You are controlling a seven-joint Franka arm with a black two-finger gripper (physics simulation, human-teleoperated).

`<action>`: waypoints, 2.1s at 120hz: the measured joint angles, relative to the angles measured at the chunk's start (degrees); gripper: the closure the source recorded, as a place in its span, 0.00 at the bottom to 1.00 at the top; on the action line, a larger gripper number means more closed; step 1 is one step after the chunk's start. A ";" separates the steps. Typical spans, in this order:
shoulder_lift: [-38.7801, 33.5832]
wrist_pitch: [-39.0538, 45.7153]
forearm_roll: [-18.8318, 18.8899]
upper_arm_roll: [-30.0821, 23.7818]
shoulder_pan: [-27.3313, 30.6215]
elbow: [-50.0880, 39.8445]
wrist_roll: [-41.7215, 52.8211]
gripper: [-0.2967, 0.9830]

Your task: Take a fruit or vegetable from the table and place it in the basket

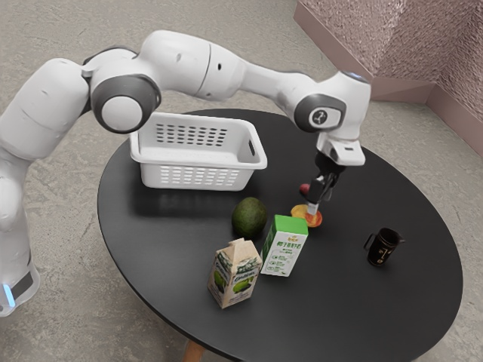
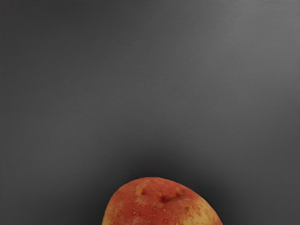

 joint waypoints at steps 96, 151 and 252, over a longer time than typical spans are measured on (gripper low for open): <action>1.10 1.48 -2.70 2.93 -2.94 -1.56 1.62 0.23; -0.56 2.20 -3.28 4.59 -3.04 -4.24 2.07 0.23; -0.85 3.72 -5.27 4.60 -2.83 -7.27 1.41 0.45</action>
